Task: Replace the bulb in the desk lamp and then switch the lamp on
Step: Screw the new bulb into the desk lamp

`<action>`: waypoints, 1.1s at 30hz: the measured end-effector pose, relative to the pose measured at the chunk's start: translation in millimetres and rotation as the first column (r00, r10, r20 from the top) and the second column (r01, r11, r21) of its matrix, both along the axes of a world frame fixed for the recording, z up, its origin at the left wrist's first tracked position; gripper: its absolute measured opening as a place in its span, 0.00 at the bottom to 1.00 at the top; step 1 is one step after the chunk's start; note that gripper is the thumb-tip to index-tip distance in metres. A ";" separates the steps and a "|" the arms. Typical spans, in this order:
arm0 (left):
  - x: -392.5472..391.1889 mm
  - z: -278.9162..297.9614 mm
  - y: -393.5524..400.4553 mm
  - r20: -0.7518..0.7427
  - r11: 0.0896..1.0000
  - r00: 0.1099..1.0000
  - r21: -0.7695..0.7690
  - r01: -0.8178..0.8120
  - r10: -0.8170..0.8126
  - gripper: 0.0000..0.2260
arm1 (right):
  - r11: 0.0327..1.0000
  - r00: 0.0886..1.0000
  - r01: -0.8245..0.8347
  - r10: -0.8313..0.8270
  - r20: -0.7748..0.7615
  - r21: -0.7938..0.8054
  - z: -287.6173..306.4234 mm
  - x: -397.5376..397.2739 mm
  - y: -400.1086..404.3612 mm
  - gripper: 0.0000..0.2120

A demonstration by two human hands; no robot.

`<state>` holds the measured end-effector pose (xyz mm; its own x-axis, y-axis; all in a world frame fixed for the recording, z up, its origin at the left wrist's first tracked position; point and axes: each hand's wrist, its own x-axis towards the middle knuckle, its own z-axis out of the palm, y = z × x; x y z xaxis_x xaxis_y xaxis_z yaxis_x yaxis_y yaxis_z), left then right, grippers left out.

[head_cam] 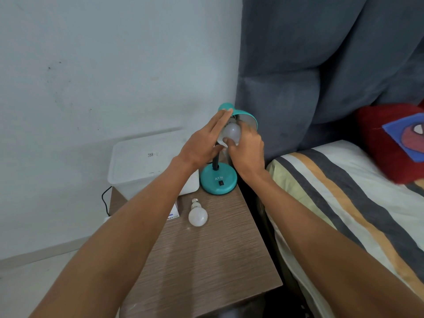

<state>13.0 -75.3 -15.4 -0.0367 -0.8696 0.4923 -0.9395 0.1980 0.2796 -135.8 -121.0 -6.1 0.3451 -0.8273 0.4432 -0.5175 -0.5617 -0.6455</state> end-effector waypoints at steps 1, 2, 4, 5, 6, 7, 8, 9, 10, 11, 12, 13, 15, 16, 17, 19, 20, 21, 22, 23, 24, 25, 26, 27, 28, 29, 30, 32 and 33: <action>0.2 0.4 0.7 0.006 1.000 1.000 0.000 0.001 -0.001 0.43 | 0.999 0.998 0.013 -0.015 0.059 0.045 3.2 -0.2 1.4 0.24; -0.3 1.1 1.4 0.014 1.000 1.000 -0.004 0.002 -0.002 0.42 | 0.995 0.993 0.023 -0.034 0.111 0.097 5.4 0.0 2.2 0.23; -1.6 2.7 2.2 0.024 1.000 1.000 -0.009 0.005 -0.005 0.40 | 0.988 0.983 0.010 -0.038 0.180 0.154 8.7 -0.6 4.8 0.23; -2.5 3.1 2.1 0.024 1.000 1.000 -0.011 0.006 -0.006 0.39 | 0.991 0.981 -0.010 -0.016 0.193 0.137 8.4 -1.4 6.5 0.22; -2.9 3.1 1.9 0.022 1.000 1.000 -0.012 0.009 -0.009 0.39 | 0.995 0.981 -0.029 0.011 0.191 0.092 7.1 -1.7 7.7 0.21; -3.0 2.8 1.7 0.018 1.000 1.000 -0.013 0.013 -0.013 0.39 | 0.998 0.986 -0.040 0.032 0.164 0.045 5.2 -2.0 8.6 0.20; -2.4 2.3 1.7 0.014 1.000 1.000 -0.013 0.016 -0.015 0.40 | 0.999 0.992 -0.042 0.041 0.123 0.009 3.2 -2.1 8.4 0.20; -1.9 2.2 1.9 0.011 1.000 1.000 -0.011 0.016 -0.016 0.40 | 0.999 0.996 -0.039 0.039 0.079 -0.005 1.8 -2.3 7.8 0.21; -1.6 2.2 2.2 0.009 1.000 1.000 -0.010 0.015 -0.015 0.41 | 0.999 0.998 -0.036 0.036 0.043 0.000 -0.2 -2.3 6.0 0.23; -1.7 2.2 2.6 0.007 1.000 1.000 -0.009 0.014 -0.014 0.41 | 0.999 0.999 -0.036 0.035 0.027 0.013 -1.1 -2.7 4.6 0.25; -2.5 2.6 3.1 0.005 1.000 1.000 -0.007 0.015 -0.015 0.40 | 0.999 0.999 -0.035 0.034 0.041 0.033 -1.7 -3.2 2.8 0.26; -3.0 2.9 3.3 0.003 1.000 1.000 -0.004 0.016 -0.016 0.40 | 0.998 0.997 -0.024 0.019 0.080 0.059 -1.3 -3.3 1.3 0.26; -3.0 3.3 3.6 0.006 1.000 1.000 -0.001 0.016 -0.016 0.39 | 0.989 0.987 0.024 -0.047 0.156 0.144 0.8 -1.2 0.0 0.24; -2.8 3.5 3.7 0.009 1.000 1.000 -0.001 0.014 -0.014 0.39 | 0.984 0.985 0.044 -0.072 0.158 0.173 1.6 0.0 0.8 0.24; -2.5 3.6 3.5 0.012 1.000 1.000 -0.003 0.012 -0.012 0.39 | 0.985 0.986 0.059 -0.083 0.142 0.165 2.1 0.8 2.4 0.24; -2.0 3.3 3.2 0.008 1.000 1.000 -0.003 0.017 -0.017 0.39 | 0.995 0.991 0.062 -0.072 0.114 0.082 1.0 1.0 5.3 0.24; -2.1 3.0 3.0 0.006 1.000 1.000 -0.002 0.020 -0.020 0.39 | 0.998 0.993 0.050 -0.054 0.107 0.038 0.2 0.8 5.5 0.23; -2.3 3.1 2.9 0.006 1.000 1.000 0.000 0.020 -0.020 0.39 | 0.999 0.995 0.034 -0.035 0.097 0.007 -0.4 0.6 5.3 0.22; -2.1 3.3 2.7 0.004 1.000 1.000 0.005 0.019 -0.019 0.40 | 1.000 0.996 0.019 -0.019 0.084 -0.007 -0.8 0.5 4.7 0.21; -2.1 3.1 2.6 -0.001 1.000 1.000 0.010 0.016 -0.016 0.41 | 1.000 0.998 0.008 -0.007 0.061 -0.015 -1.5 0.2 3.7 0.22; -2.0 3.1 2.7 -0.006 1.000 1.000 0.012 0.014 -0.014 0.41 | 1.000 1.000 0.000 0.001 0.030 -0.021 -2.6 -0.1 2.4 0.24; -2.2 3.0 3.0 -0.007 1.000 1.000 0.011 0.013 -0.013 0.41 | 1.000 1.000 -0.007 0.007 -0.005 -0.024 -3.4 -0.5 1.6 0.27; -2.4 3.0 3.3 -0.007 1.000 1.000 0.010 0.013 -0.013 0.42 | 1.000 1.000 -0.009 0.009 -0.026 -0.015 -4.2 -0.9 0.3 0.28; -2.8 3.3 3.6 -0.007 1.000 1.000 0.011 0.013 -0.013 0.41 | 1.000 1.000 0.001 -0.001 -0.018 0.007 -3.9 -1.1 -1.0 0.27; -3.2 3.7 4.0 -0.009 1.000 1.000 0.012 0.011 -0.011 0.41 | 0.999 1.000 0.024 -0.025 0.017 0.042 -3.1 -0.6 -2.2 0.25; -3.4 4.0 4.6 -0.010 1.000 1.000 0.008 0.009 -0.009 0.40 | 0.994 0.997 0.050 -0.055 0.056 0.094 -1.5 0.5 -2.6 0.23; -3.5 4.1 4.8 -0.013 1.000 1.000 0.002 0.009 -0.009 0.39 | 0.988 0.993 0.070 -0.081 0.080 0.141 -0.2 1.6 -2.1 0.22; -3.5 4.1 4.7 -0.012 1.000 1.000 -0.001 0.012 -0.012 0.38 | 0.988 0.992 0.080 -0.092 0.085 0.136 -0.1 2.3 0.0 0.23; -3.2 3.8 4.3 -0.007 1.000 1.000 0.002 0.011 -0.011 0.39 | 0.993 0.993 0.069 -0.077 0.085 0.092 -0.3 1.8 1.4 0.23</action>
